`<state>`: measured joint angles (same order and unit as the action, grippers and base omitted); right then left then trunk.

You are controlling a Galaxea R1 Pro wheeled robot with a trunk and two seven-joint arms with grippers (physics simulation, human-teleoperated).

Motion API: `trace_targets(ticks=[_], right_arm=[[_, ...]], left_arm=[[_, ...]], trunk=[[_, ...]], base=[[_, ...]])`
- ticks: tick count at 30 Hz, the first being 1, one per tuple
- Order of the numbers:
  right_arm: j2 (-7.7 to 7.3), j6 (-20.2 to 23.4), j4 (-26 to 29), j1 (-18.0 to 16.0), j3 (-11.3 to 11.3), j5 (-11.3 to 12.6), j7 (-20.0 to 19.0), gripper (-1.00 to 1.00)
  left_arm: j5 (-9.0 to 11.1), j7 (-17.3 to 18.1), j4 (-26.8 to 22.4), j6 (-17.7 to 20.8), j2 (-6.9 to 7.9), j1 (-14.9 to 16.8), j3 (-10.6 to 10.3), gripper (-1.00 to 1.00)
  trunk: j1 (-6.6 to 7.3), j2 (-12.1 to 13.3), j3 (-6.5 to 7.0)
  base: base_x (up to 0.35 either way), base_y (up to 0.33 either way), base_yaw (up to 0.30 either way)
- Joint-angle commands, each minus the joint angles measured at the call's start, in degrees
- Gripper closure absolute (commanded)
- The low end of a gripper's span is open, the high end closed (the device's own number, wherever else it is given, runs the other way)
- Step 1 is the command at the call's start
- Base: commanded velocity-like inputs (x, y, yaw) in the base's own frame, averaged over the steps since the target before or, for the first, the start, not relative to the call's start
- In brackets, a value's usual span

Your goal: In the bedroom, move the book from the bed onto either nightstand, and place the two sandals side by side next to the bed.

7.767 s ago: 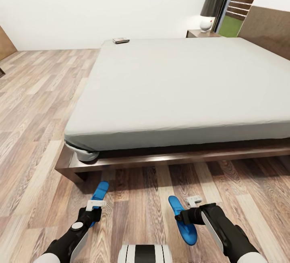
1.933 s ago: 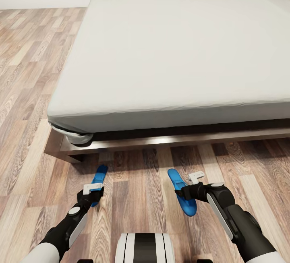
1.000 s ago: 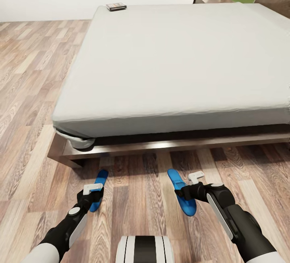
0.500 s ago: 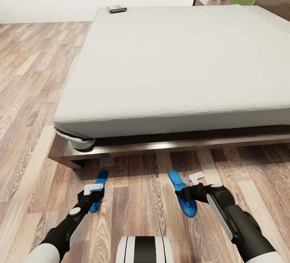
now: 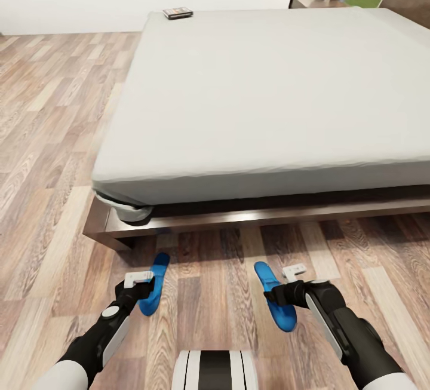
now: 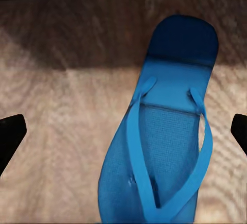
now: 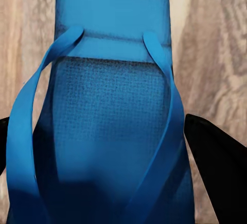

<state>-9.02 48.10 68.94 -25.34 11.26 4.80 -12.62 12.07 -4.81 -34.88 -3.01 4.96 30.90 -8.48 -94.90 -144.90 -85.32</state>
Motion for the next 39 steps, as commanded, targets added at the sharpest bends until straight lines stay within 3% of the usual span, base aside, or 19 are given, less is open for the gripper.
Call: trace_targets(ticks=[1,21,28,35,39], right_arm=[[-0.01,0.2,0.0,0.0,0.1,0.5,0.3,1.0],[0.43,-0.2,-0.3,-0.2,0.3,-2.7,0.8,1.0],[0.55,-5.0,-1.6,-0.3,0.6,-2.5,0.8,1.0],[0.5,-8.6,-4.0,-0.2,0.8,-2.5,0.8,1.0],[0.53,-9.3,-4.6,-0.2,0.7,-2.5,0.8,1.0]], left_arm=[[0.5,-0.5,0.0,-0.2,0.09,0.0,-0.5,-1.0],[0.4,-0.4,0.0,-0.1,0.1,0.0,-0.6,-1.0],[0.1,-0.4,0.0,-0.1,0.39,0.0,-0.7,-1.0],[0.1,-0.7,-0.7,3.0,3.26,0.0,-0.6,-1.0],[0.1,-0.7,-4.0,5.6,5.0,0.0,-0.6,-1.0]], trunk=[[0.01,0.0,-0.03],[0.01,0.0,-0.03],[0.01,0.0,-0.03],[0.01,0.0,-0.03],[0.01,0.0,-0.03]], base=[[0.0,0.154,0.0],[0.0,0.168,0.0],[0.0,0.008,0.0],[0.0,0.001,0.0],[0.0,0.035,0.0]])
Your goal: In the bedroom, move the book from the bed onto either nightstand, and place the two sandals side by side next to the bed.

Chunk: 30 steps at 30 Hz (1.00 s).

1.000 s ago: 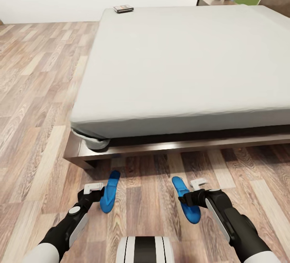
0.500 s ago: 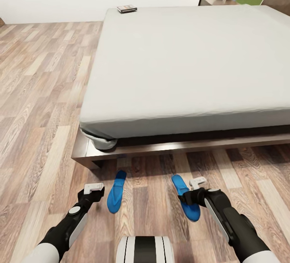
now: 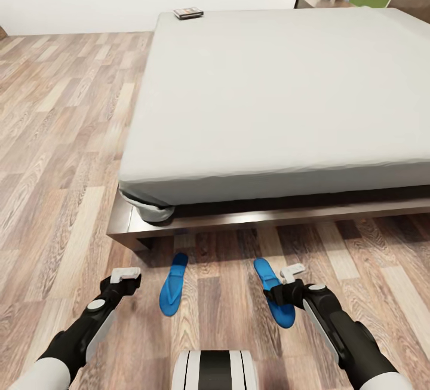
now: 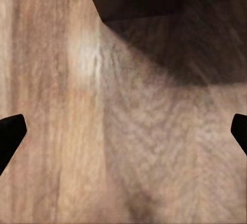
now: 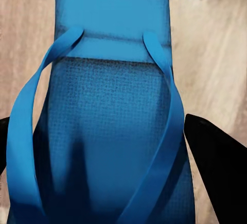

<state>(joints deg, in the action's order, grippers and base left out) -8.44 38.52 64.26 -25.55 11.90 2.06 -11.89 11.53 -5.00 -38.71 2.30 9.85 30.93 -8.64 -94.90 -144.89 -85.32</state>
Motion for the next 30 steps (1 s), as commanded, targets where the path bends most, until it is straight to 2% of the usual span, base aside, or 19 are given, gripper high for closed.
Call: trace_targets(ticks=[1,9,16,30], right_arm=[[-0.04,0.3,0.0,0.0,0.1,0.2,0.0,1.0],[-0.17,0.1,-0.2,-0.1,-0.1,0.2,0.0,1.0],[-0.14,0.1,-0.3,-0.1,0.0,0.2,-0.1,1.0],[-0.09,0.1,-1.9,-0.3,0.0,0.2,0.0,1.0]], left_arm=[[0.6,-0.5,-0.6,0.6,0.42,0.0,-0.5,-1.0],[0.5,-0.6,-2.3,2.3,2.33,0.0,-0.5,-1.0],[0.5,-0.5,-4.8,6.5,6.14,-0.1,-0.6,-1.0],[0.6,-0.6,-6.8,7.2,10.1,0.0,-0.3,-1.0]], trunk=[[0.01,0.0,-0.04],[0.01,0.0,-0.04],[0.01,0.0,-0.04],[0.01,0.0,-0.04]], base=[[0.0,0.123,0.0],[0.0,0.084,0.0],[0.0,0.009,0.0],[0.041,0.035,0.0]])
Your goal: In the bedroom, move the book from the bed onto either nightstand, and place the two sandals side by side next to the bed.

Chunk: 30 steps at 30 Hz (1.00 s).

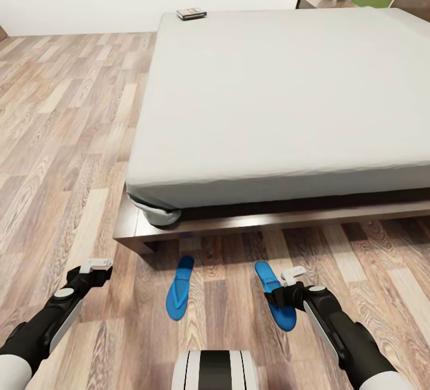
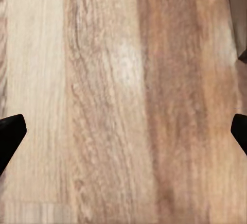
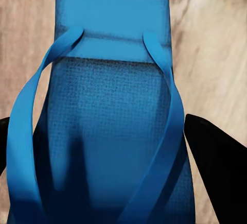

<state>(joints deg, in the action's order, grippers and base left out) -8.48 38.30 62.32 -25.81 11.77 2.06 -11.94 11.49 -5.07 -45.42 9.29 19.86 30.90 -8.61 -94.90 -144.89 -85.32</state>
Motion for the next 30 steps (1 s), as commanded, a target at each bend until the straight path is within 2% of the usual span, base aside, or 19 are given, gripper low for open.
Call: trace_targets(ticks=[1,20,30], right_arm=[[-0.05,0.3,0.0,0.0,0.1,0.2,0.0,1.0],[-0.05,-1.0,-0.8,0.0,0.1,0.2,0.0,1.0],[-0.05,-1.0,-1.3,0.0,0.1,0.2,0.1,1.0]], left_arm=[[0.6,-0.6,-0.6,0.3,0.27,0.0,-0.4,-1.0],[0.6,-0.6,-1.3,0.3,0.57,-0.1,-0.4,-1.0],[0.6,-0.6,-1.3,0.3,0.59,0.0,-0.4,-1.0]], trunk=[[0.01,0.0,-0.04],[0.01,0.0,-0.04],[0.01,0.0,-0.04]], base=[[0.023,0.02,0.0],[0.038,0.116,0.0],[0.0,0.251,0.0]])
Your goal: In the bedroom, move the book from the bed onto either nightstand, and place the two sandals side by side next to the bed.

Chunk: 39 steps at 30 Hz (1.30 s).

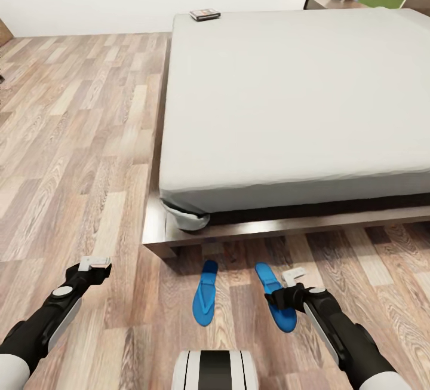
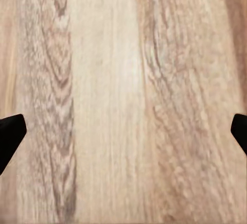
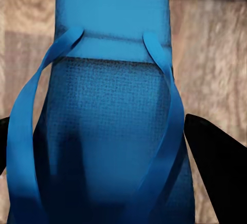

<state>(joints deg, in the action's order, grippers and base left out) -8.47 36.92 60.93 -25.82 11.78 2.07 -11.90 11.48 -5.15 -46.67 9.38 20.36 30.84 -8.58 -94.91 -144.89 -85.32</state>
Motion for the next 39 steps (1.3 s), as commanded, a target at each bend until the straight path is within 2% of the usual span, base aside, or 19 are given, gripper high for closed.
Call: trace_targets(ticks=[1,6,10,18,22,29,32,34,39], right_arm=[[-0.04,0.3,0.1,0.0,0.1,0.2,0.0,1.0],[0.05,-2.5,-1.1,-0.1,0.1,0.2,0.0,1.0],[0.37,-4.9,-3.5,-0.3,0.2,0.2,0.1,1.0],[1.62,-5.8,-4.7,-0.4,0.2,0.1,2.3,1.0],[1.75,-5.9,-4.8,-0.5,0.2,0.1,2.9,1.0],[1.73,-6.6,-5.2,-0.7,0.2,0.0,3.2,1.0],[1.75,-8.8,-8.1,-2.2,0.2,-0.9,3.2,1.0],[1.94,-11.7,-13.3,-4.8,0.2,-1.8,3.2,1.0],[2.01,-14.0,-15.9,-6.0,0.2,-2.2,3.2,1.0]], left_arm=[[0.6,-0.5,0.0,0.3,0.08,0.0,-0.4,-1.0],[0.6,-0.4,-0.1,1.2,0.1,0.1,-0.4,-1.0],[0.6,-0.4,-0.2,4.0,0.6,0.1,-0.3,-1.0],[0.6,-0.4,-0.9,10.6,1.55,0.1,-0.2,-1.0],[0.7,-0.4,-0.9,11.9,1.68,0.1,-0.2,-1.0],[0.7,-0.4,-1.0,13.3,3.19,0.1,-0.2,-1.0],[0.6,-0.5,-1.0,13.7,3.39,0.1,-0.2,-1.0],[0.6,-0.5,-1.0,14.7,3.87,0.1,-0.2,-1.0],[0.6,-0.5,-2.3,16.2,4.41,0.1,-0.2,-1.0]], trunk=[[0.01,0.0,-0.04],[0.01,0.0,-0.04],[0.01,0.0,-0.04],[0.01,0.0,-0.04],[0.01,0.0,-0.04],[0.01,0.0,-0.04],[0.01,0.0,-0.04],[0.01,0.0,-0.04],[0.01,0.0,-0.04]], base=[[0.0,0.285,0.0],[0.0,0.288,0.0],[0.0,0.28,0.0],[0.0,0.113,0.0],[0.0,0.016,0.0],[0.0,0.003,0.0],[0.003,0.011,0.0],[0.065,0.077,0.0],[0.032,0.035,0.0]])
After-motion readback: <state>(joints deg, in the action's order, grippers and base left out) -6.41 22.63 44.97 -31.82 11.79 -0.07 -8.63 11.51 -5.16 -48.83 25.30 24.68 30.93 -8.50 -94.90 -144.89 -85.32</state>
